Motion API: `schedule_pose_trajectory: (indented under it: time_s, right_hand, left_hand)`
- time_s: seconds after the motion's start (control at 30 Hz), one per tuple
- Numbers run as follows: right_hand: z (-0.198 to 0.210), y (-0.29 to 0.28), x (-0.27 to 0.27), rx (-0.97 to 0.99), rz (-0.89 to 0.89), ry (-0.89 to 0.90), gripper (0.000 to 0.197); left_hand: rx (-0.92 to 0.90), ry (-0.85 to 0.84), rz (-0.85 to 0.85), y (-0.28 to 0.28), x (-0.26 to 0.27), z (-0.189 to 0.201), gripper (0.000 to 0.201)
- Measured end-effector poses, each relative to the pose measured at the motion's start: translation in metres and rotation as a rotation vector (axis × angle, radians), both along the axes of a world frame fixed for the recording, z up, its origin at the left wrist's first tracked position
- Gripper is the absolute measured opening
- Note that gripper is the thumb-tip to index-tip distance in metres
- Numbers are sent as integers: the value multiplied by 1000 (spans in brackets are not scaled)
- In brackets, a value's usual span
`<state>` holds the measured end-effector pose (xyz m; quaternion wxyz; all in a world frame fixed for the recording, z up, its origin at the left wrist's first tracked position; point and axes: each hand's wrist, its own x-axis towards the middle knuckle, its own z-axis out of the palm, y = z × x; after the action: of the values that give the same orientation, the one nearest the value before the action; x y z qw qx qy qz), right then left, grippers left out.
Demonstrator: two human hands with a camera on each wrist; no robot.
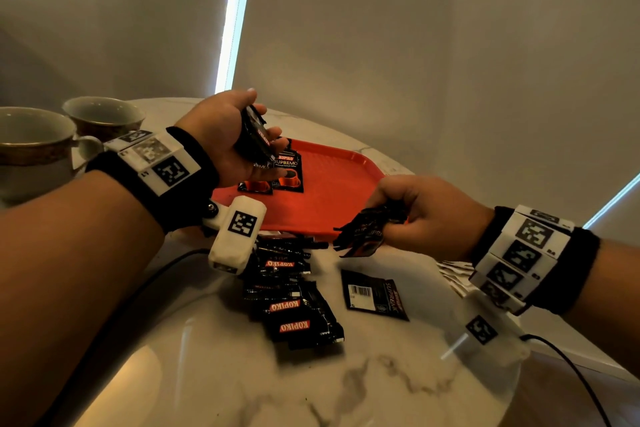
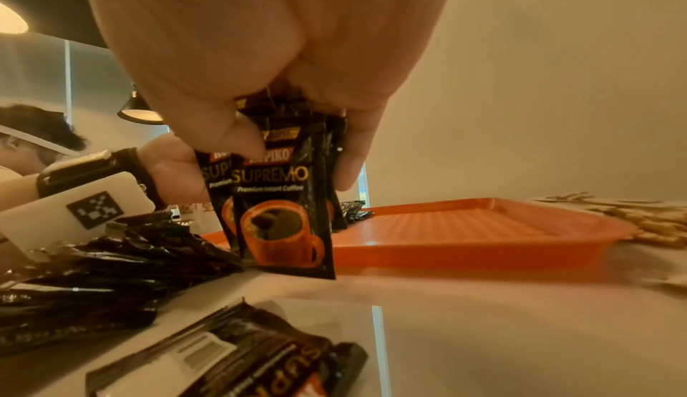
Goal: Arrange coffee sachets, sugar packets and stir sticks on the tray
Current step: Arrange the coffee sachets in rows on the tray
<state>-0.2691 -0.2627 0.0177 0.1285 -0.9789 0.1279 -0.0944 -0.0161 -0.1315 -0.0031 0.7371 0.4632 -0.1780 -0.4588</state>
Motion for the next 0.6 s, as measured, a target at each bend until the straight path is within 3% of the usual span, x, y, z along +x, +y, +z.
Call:
schedule_pose_trajectory:
  time_s: [0.13,0.27,0.53,0.6]
  right_hand:
    - [7,-6,-2,15,-70,-61,22]
    - [21,-3,11,-7,-128,-299,29]
    - [42,22,62,-9,-40,-644,27]
    - [39,29,74,0,-21,-682,28]
  left_hand:
    - [-7,-17,-9,1,1,0,32]
    - [-26,-54,-72,3,-5,2,39]
    - [-103,-38,-186,5,-19,6,41]
    - [-146,-33,-213,3,-21,5,52]
